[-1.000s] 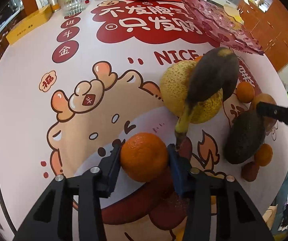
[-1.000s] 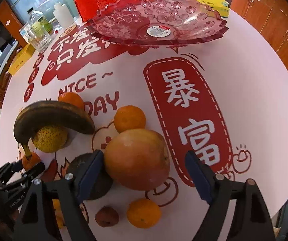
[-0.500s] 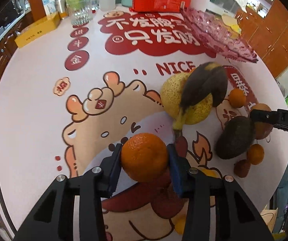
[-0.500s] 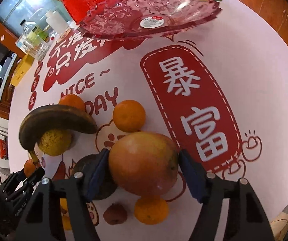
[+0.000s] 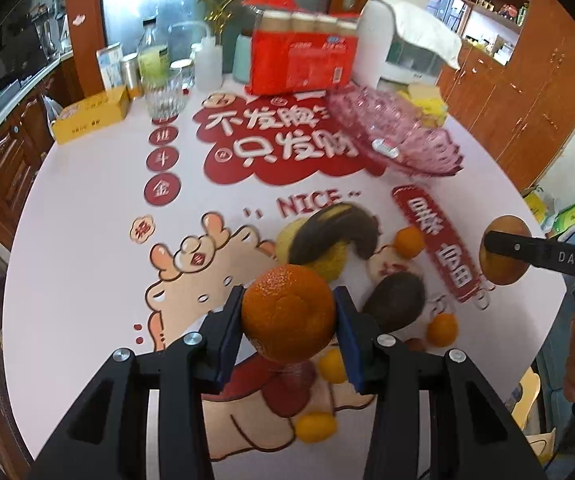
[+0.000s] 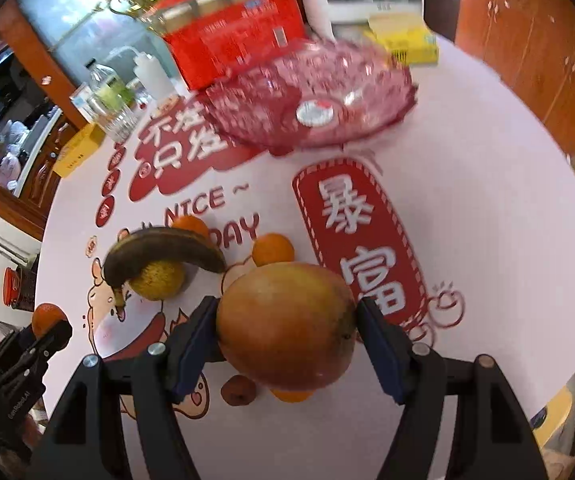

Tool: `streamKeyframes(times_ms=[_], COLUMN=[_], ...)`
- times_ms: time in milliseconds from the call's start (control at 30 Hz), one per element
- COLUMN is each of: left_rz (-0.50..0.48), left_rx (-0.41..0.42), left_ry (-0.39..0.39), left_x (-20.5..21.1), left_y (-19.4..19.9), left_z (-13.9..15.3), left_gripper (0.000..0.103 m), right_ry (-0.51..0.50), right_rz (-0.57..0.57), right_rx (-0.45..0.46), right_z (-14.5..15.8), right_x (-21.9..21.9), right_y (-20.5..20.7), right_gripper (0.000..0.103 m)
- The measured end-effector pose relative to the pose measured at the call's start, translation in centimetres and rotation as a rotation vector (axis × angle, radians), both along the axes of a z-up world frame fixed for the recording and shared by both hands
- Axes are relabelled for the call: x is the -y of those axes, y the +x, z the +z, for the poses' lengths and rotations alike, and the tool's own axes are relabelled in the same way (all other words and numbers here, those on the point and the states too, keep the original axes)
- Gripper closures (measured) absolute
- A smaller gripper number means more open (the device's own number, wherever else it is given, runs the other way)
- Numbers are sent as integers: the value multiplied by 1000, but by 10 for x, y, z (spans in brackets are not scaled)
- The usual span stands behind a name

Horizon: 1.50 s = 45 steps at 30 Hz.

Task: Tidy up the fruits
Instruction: 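Carry both fruits to the pink glass bowl and release them inside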

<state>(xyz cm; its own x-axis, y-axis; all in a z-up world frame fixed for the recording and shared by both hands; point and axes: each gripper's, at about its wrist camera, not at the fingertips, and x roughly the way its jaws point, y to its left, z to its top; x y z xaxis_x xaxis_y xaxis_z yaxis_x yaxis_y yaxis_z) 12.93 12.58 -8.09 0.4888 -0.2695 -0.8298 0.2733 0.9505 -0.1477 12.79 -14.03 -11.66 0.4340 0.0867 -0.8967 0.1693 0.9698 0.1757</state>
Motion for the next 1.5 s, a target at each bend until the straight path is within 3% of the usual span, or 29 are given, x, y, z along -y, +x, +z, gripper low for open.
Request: streamKeyframes(times_ms=[133,367,633,767,867,1033,1367,1467,1500], left_rz=[-3,38,85,109,132,173,157,150,150], left_rx=[17,117,213,149,103,-22,-139,-158,-162], left_ry=[-21,37,111,116,155,217,298,305,306], left_x=[21,92,196,230,242,251,265,266,266], left_y=[-1,18,88,147,182,226,249,252,252], left_z=[24,68,78,54,28,-26,-91,-102,-104], left_gripper=[61,61,61,61,61,61,60,58,52], right_ry=[-21,-121,-244,-349,-330,-305,-295,-270,-261], right_rz=[49,199,326,371,404,477,655,654,653], right_rx=[44,138,225,327,365,344,215,248,255], right_z=[16,39,43,41,33,-1,-72,-74,-73], right_x=[9,49,127,143,144,126,94,99,100], right_y=[1,27,97,135,161,188,204,205,206], right_gripper=[33,33,33,33,33,32,31,31,31])
